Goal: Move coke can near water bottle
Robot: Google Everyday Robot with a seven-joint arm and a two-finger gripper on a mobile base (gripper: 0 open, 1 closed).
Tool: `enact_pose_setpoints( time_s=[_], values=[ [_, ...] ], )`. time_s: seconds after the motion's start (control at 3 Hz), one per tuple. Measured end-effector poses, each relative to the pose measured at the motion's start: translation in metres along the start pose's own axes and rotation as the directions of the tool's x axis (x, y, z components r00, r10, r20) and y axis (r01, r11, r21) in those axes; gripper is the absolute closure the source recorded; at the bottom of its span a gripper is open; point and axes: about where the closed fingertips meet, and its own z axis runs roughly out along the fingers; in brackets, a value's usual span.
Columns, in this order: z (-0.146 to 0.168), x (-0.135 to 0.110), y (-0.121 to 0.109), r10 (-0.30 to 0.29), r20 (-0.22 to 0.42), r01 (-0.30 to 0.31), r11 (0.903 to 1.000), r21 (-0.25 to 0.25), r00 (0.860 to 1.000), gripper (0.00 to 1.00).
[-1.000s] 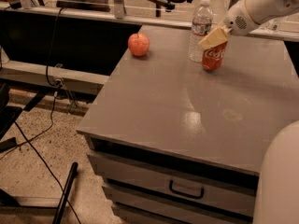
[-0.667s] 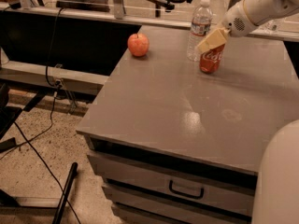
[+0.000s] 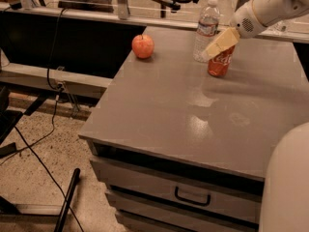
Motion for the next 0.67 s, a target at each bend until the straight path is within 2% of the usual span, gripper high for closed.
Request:
enact_pose_setpoints(
  time_s=[0.33,0.67],
  values=[
    [-0.018,0.006,-0.009,0.000,0.019,-0.001,1.0000,0.009,1.000,0.00],
    [-0.049,0.022,-0.017,0.000,0.038,0.000,1.0000,0.000,0.999,0.00]
  ],
)
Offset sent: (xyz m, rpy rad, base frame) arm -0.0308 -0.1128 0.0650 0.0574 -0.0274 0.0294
